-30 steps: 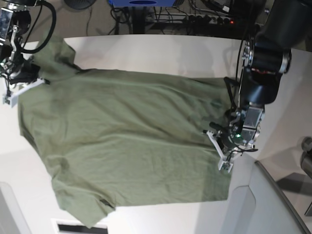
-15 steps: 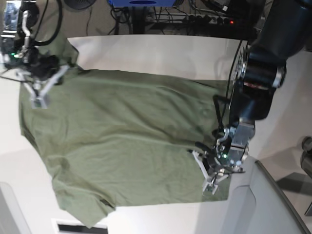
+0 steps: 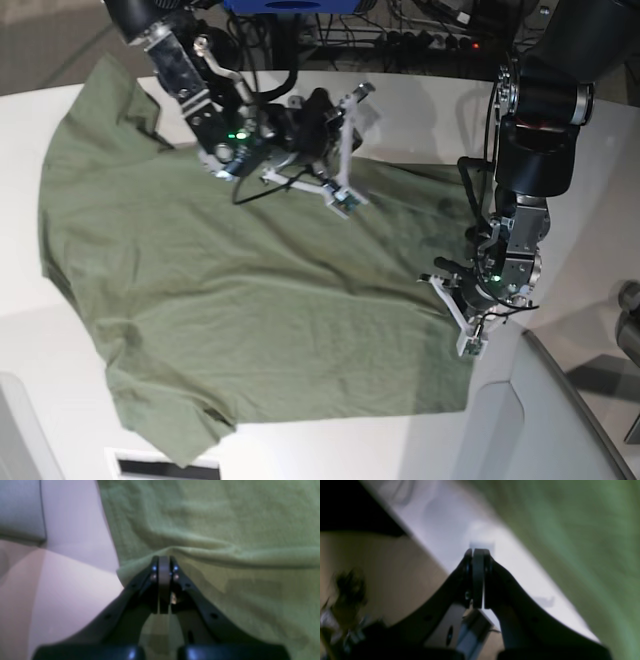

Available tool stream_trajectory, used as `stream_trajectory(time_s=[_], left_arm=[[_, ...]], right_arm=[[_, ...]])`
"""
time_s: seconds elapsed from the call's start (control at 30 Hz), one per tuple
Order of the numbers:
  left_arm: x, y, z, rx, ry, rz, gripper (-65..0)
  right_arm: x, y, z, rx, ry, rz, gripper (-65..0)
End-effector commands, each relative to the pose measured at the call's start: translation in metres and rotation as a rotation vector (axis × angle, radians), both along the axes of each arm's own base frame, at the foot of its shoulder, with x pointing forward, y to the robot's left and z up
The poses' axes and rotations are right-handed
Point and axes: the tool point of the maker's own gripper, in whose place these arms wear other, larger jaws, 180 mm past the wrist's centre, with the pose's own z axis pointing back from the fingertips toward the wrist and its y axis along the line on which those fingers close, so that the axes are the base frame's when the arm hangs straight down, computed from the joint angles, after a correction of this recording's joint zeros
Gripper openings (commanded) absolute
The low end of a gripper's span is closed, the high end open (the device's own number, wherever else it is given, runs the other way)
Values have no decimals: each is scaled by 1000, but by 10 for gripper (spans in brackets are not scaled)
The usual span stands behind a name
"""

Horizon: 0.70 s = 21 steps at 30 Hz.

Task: Layout the t-shirt on the table in an organized manner, then fold the t-shirt properly
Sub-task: 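Release the shirt and move both grippers over the shirt's middle, then pinch the shirt's middle with both grippers and drag it toward the robot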

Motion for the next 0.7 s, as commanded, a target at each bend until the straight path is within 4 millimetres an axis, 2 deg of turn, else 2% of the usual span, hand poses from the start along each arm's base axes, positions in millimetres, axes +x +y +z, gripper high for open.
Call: stream_trajectory(time_s=[0.0,0.13,0.27,0.33,0.47,0.57,0.67], left_arm=[[17,4,17,2,-50,8,-650],[19,6,7,-21,-32,29,-650],[19,-6,13,-15,-13,1,-650],[4,-9,7,-4,25,-14,-650],[-29,-21,1,3,74,-81,-650],[-51,-27,5,18,67,-109,-650],[-71,-16,12,34,76,-82,-650]], right_arm=[[19,-1,7,5,-41,-16,-650],[32,8,-3,-13,-15,-2,-650],[46,7,1,-21,-38,-8,-650],[52,4,3,-29,-51,-15,-650],[76,-20,4,-83,-100,-24,-650],[97,-24,9,-97,-134,-31,-650],[116,-38,-3,-149,-118,-44,-650]])
